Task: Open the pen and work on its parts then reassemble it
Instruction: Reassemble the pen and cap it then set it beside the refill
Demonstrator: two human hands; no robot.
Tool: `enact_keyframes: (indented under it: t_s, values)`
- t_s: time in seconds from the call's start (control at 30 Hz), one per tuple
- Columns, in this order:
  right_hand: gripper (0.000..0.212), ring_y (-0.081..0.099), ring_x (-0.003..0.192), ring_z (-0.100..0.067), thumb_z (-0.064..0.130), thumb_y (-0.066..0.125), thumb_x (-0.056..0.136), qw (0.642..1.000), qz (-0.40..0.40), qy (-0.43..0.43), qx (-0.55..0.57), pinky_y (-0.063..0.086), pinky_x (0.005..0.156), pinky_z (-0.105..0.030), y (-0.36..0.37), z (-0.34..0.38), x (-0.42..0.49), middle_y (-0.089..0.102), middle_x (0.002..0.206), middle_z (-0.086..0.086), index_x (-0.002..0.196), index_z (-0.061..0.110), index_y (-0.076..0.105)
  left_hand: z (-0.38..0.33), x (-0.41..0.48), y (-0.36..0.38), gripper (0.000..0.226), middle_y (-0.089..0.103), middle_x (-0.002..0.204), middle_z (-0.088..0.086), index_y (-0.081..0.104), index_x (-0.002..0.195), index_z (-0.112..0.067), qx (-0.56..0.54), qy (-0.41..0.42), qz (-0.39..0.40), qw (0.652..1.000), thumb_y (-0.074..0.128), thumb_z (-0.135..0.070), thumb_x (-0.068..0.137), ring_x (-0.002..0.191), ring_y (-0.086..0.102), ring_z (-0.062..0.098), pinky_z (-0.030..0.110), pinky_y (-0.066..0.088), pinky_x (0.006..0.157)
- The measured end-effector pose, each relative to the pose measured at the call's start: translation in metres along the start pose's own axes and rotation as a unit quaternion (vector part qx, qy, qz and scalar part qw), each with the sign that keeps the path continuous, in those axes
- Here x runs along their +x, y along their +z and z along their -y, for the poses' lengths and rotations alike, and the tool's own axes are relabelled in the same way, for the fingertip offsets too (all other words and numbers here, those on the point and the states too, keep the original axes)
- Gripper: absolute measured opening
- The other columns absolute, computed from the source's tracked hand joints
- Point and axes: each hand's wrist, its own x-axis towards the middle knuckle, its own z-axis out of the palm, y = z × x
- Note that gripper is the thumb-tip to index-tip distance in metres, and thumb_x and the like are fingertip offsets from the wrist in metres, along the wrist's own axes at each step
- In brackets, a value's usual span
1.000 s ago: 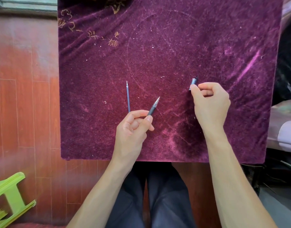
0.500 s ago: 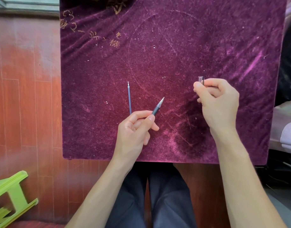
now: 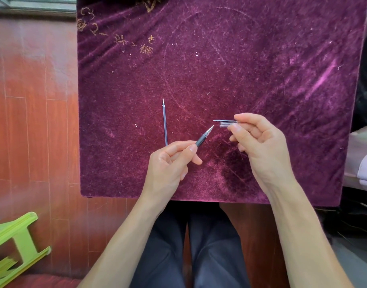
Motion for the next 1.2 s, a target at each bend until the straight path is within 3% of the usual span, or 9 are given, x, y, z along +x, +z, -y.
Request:
enact_keyframes:
  t_s: [0.13,0.47,0.7,0.97,1.2]
  values:
    - [0.015,0.074,0.080,-0.004,0.019,0.080,0.095,1.000,-0.003,-0.001,0.018,0.053,0.072,-0.011,0.001,0.000,0.002,0.081,0.089,0.005,0.106,0.029,0.082,0.000,0.000,-0.001,0.015,0.074,0.072,0.002,0.079,0.102,-0.015,-0.007,-0.008,-0.001,1.000,0.064,-0.017,0.097,0.054,0.029,0.026,0.037,0.022,0.049]
    - [0.016,0.074,0.081,-0.002,0.018,0.078,0.097,1.000,-0.001,-0.017,0.012,0.054,0.073,-0.011,0.005,0.003,0.005,0.081,0.092,0.006,0.111,0.027,0.081,0.000,0.001,-0.003,0.015,0.074,0.072,0.002,0.080,0.100,-0.020,-0.014,-0.013,0.008,1.000,0.066,-0.019,0.096,0.054,0.027,0.024,0.037,0.021,0.049]
    - [0.019,0.072,0.081,-0.002,0.018,0.077,0.097,1.000,0.024,-0.018,-0.008,0.054,0.073,-0.011,0.007,0.006,0.006,0.081,0.094,0.007,0.112,0.028,0.083,0.002,0.001,-0.003,0.016,0.074,0.072,0.003,0.079,0.103,-0.014,-0.017,-0.018,0.015,1.000,0.067,-0.019,0.095,0.049,0.030,0.014,0.036,0.020,0.048]
    - [0.017,0.073,0.080,-0.005,0.021,0.075,0.100,0.998,0.049,-0.015,-0.020,0.053,0.074,-0.012,0.013,0.005,0.003,0.081,0.103,0.004,0.113,0.028,0.082,-0.002,0.003,0.001,0.016,0.074,0.072,0.003,0.079,0.101,-0.013,-0.012,-0.025,0.021,0.999,0.066,-0.021,0.095,0.046,0.031,0.012,0.039,0.020,0.046]
    - [0.016,0.076,0.082,-0.007,0.022,0.075,0.099,0.998,0.031,-0.012,0.053,0.054,0.074,-0.012,0.024,0.002,-0.002,0.085,0.105,-0.003,0.112,0.029,0.081,-0.001,0.000,0.006,0.015,0.070,0.067,0.003,0.077,0.088,-0.013,-0.063,-0.054,0.031,0.996,0.067,-0.022,0.094,0.039,0.029,0.006,0.020,0.022,0.038]
